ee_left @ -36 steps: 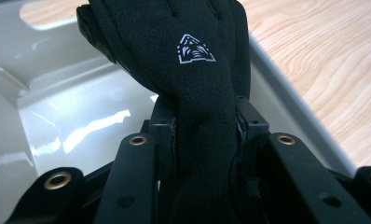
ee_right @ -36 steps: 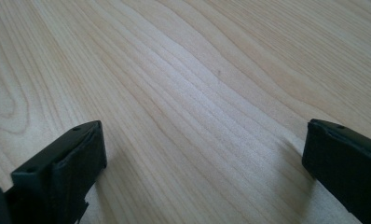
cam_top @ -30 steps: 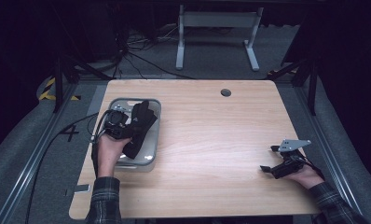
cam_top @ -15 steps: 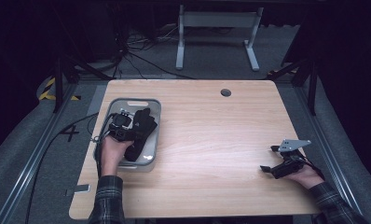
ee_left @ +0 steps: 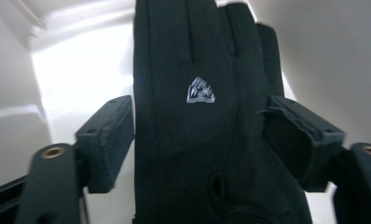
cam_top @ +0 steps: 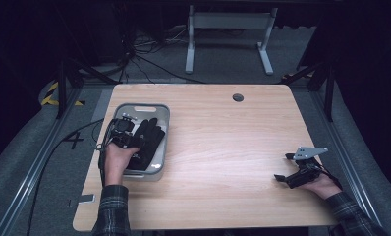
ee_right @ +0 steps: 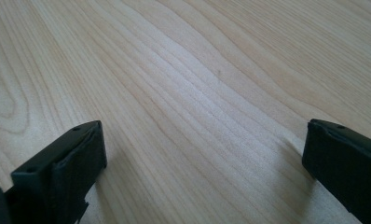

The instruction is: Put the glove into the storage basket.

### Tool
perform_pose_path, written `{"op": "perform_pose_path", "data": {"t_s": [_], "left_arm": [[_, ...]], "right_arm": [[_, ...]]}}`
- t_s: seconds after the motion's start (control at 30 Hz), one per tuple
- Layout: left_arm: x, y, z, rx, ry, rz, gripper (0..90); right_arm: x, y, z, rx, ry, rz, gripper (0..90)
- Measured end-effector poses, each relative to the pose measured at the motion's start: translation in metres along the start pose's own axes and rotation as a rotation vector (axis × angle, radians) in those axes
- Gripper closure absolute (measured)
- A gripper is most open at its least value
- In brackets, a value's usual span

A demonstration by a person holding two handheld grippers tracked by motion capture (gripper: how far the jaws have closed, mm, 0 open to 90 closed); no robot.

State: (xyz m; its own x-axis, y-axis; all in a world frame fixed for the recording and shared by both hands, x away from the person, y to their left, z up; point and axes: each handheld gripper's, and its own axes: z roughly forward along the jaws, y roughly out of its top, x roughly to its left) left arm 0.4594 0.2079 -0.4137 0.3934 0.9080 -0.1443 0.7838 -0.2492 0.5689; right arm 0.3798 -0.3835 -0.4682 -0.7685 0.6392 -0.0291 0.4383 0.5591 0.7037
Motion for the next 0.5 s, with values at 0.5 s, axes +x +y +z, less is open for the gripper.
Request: {"op": "perform_pose_path", "data": {"t_s": [0.5], "left_arm": [[-0.036, 0.018, -0.033, -0.115, -0.082, 0.068, 15.2]], "right_arm": [[0.0, 0.0, 0.0, 0.0, 0.0, 0.0, 0.0]]}}
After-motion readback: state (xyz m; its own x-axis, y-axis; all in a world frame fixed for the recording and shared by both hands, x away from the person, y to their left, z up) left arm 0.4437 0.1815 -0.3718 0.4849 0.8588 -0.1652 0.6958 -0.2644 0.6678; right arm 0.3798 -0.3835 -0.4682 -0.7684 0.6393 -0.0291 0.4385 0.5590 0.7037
